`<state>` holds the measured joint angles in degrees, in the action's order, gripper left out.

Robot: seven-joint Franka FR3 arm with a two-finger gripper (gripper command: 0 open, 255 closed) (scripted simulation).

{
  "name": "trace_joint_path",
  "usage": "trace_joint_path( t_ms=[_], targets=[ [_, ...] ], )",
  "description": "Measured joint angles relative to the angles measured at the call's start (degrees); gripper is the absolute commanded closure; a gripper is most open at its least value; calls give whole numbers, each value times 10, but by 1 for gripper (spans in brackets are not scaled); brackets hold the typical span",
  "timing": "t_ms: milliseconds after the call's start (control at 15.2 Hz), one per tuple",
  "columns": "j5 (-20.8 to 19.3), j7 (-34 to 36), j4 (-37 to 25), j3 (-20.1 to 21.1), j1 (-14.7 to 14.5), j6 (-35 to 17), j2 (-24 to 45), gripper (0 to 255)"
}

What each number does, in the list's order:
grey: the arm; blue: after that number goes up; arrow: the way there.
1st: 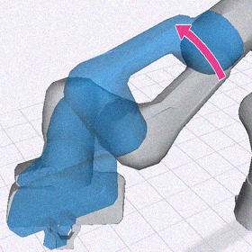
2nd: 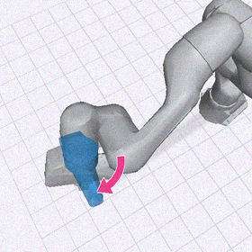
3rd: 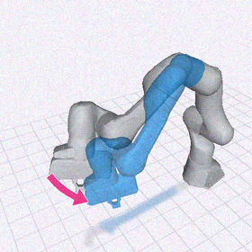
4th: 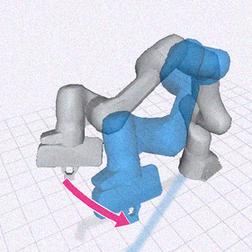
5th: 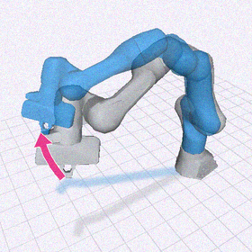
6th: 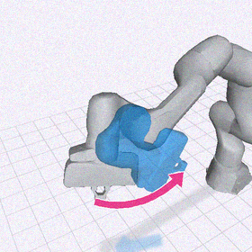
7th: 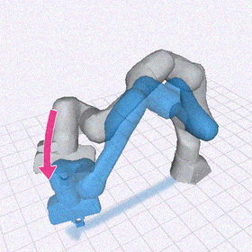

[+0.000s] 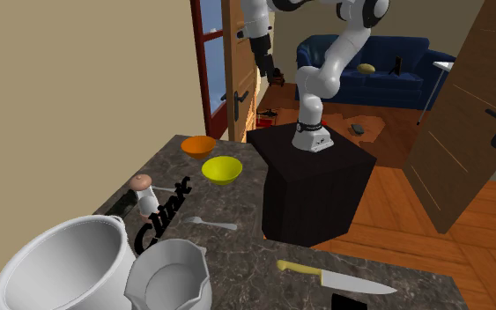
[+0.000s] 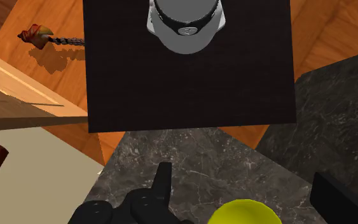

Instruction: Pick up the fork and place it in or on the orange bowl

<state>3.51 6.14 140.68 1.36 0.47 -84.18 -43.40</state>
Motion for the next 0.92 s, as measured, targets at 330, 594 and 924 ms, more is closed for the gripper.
trace_joint_path(
  t_ms=[330,594,924],
  targets=[
    [26,38,14,28,-7,-51,32,0],
    [53,85,21,63,-14,-122,87,0],
    [82,149,18,111,-25,-213,169,0]
  ],
)
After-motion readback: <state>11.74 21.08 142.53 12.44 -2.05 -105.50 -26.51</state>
